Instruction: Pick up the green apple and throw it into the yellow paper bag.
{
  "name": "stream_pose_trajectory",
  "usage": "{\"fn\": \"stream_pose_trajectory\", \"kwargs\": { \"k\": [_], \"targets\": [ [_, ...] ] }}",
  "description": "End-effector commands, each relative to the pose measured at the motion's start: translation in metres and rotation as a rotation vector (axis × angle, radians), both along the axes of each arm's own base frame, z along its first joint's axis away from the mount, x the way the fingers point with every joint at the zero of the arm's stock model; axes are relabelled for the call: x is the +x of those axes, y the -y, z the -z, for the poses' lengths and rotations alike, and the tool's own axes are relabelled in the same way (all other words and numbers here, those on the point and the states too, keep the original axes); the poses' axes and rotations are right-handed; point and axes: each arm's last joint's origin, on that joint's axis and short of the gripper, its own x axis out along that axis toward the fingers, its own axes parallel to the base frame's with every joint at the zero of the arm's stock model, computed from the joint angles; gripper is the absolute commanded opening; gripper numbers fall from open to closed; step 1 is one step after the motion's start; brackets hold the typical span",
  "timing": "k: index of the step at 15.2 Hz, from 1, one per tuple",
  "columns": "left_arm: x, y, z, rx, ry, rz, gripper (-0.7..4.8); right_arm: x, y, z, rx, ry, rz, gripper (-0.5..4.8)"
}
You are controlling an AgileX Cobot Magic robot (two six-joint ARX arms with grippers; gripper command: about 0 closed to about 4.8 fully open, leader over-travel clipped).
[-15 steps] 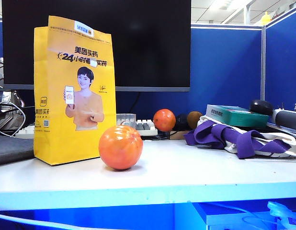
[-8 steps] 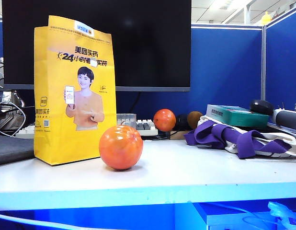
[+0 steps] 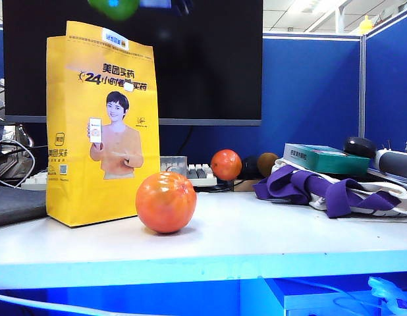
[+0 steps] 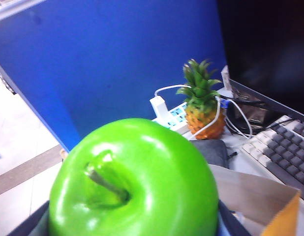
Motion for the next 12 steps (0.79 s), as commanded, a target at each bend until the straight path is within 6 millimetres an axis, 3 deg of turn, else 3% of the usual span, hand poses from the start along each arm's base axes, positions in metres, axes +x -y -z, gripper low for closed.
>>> {"fn": "stream_pose_trajectory", "kwargs": {
  "k": [1,5,6,7,12],
  "targets": [
    [0.003,0.0,-0.002,-0.008,0.015,0.003,4.79,0.003,-0.002,-0.002,0.026,0.041,0.012,0.93],
    [0.007,0.001,0.0,-0.01,0.005,0.003,4.79,0.009,-0.005,0.003,0.038,0.052,0.021,1.0],
    [0.008,0.002,0.0,-0.011,0.001,0.003,4.79,0.009,-0.006,0.001,0.049,0.073,0.028,2.25],
    [0.008,0.002,0.0,-0.014,-0.002,0.009,4.79,0.01,-0.006,-0.003,0.072,0.111,0.034,4.79],
    [0.008,0.003,0.0,-0.033,-0.009,0.043,4.79,0.01,-0.005,-0.011,0.141,0.125,0.049,4.79]
  ]
}}
